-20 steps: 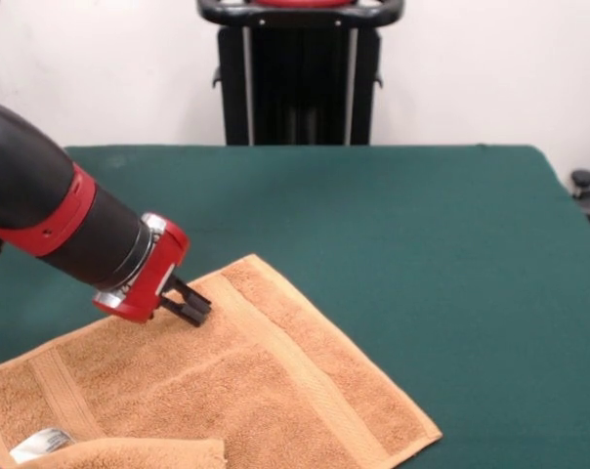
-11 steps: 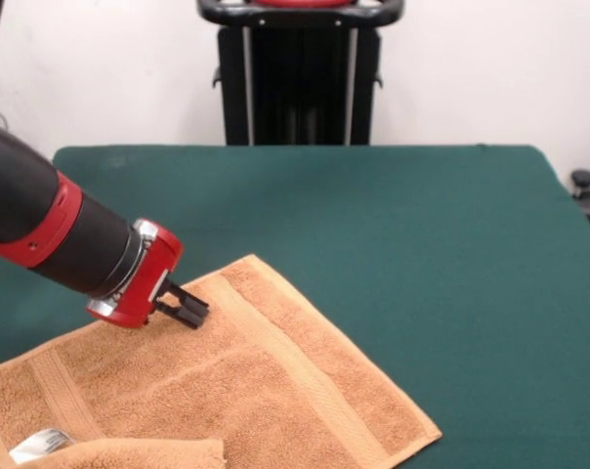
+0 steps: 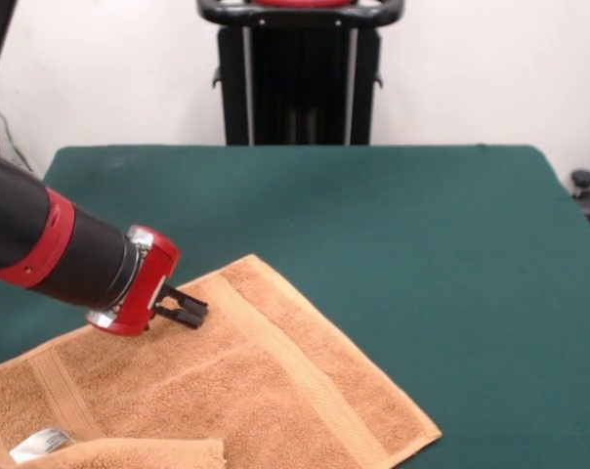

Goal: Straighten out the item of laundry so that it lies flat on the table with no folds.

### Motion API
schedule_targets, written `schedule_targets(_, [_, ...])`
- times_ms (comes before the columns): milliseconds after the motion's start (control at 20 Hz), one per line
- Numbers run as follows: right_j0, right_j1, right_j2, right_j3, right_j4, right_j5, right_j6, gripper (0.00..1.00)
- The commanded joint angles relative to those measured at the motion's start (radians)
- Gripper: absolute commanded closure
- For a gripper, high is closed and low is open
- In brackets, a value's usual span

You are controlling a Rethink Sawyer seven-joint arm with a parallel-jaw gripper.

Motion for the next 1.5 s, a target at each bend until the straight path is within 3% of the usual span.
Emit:
schedule_targets(50, [0.057,0.145,-0.123,-0.028,-0.086,0.031,0.040,1.00])
schedule_targets(650, [0.047,0.080,-0.145,0.132,-0.053,0.018,0.091,1.00])
schedule_targets(1200, [0.021,0.037,-0.140,0.315,-0.010,-0.119,0.142,1.00])
schedule_targets(1500, [0.012,0.038,-0.136,0.344,0.002,-0.164,0.140,1.00])
